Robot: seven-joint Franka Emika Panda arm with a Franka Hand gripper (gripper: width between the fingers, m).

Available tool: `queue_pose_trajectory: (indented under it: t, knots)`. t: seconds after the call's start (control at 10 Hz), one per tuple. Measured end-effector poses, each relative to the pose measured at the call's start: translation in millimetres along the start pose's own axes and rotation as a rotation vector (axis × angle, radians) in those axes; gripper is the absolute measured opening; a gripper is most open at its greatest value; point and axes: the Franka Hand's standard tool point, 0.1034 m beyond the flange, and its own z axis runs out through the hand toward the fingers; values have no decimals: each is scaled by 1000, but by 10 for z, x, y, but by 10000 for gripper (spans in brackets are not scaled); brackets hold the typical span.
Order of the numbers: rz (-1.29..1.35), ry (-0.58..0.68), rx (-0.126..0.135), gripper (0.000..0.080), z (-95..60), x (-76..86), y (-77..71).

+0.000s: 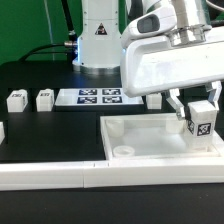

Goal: Assemble square table

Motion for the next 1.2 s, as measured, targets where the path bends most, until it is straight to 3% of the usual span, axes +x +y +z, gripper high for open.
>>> queue_pose_trajectory:
  t: [0.1,0.2,0.3,1.0,1.1,1.2]
  knots:
    - [0,0,0,457,1,-1,0]
    - [0,0,0,457,1,-1,0]
    - [0,0,0,609,1,-1,0]
    - [0,0,0,649,1,-1,0]
    - [14,-40,4,649,14,-31,0]
    - [37,-107,10,649,-39,39,18]
